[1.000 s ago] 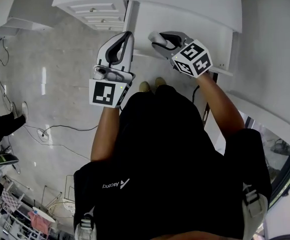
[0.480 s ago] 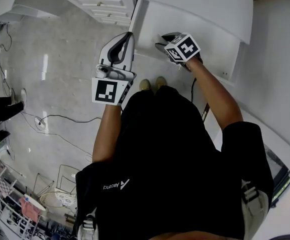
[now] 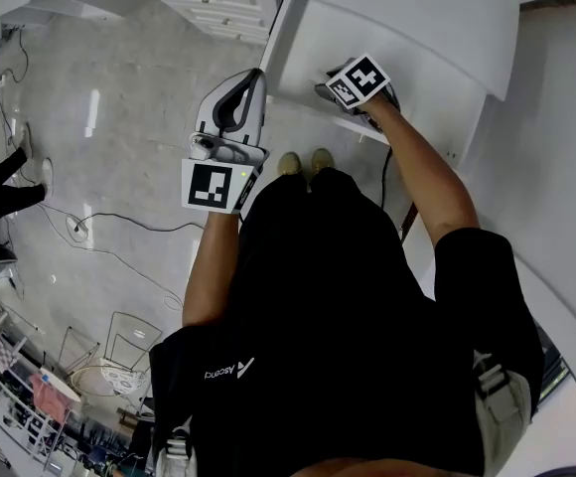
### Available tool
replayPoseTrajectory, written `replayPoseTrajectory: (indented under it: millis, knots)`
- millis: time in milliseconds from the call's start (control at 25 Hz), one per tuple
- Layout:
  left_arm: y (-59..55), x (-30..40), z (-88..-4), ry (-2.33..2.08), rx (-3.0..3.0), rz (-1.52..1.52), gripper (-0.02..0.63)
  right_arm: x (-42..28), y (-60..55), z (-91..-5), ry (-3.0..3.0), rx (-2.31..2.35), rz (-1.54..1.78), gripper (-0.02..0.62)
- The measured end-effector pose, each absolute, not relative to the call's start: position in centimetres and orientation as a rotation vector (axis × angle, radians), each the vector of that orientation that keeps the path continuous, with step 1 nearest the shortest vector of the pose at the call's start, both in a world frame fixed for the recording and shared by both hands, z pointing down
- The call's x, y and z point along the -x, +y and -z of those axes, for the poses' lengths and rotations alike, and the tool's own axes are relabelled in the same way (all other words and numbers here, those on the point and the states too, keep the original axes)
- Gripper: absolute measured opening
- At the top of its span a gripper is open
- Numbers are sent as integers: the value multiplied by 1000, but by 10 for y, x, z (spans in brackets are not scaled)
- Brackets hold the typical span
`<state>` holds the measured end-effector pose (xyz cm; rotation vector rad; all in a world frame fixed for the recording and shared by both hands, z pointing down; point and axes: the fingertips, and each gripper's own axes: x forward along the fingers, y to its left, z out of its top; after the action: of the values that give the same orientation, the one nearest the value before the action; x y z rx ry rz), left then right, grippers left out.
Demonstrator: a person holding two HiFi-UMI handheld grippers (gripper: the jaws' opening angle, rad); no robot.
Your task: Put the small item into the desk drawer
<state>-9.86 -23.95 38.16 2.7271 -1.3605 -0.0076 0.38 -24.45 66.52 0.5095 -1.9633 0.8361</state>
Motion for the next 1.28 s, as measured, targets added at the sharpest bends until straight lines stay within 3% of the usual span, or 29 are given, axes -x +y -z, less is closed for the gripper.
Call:
replayPoseTrajectory:
  millis: [720,1280]
  knots:
    - [-234,115,-403,-1400,-2680,-74,-2,11,-245,-709,-1896,-412,-847,176]
    - [-231,109,-406,-1351,-2698,-73,-2,14,-250,-686,-1985,-444,-840,207]
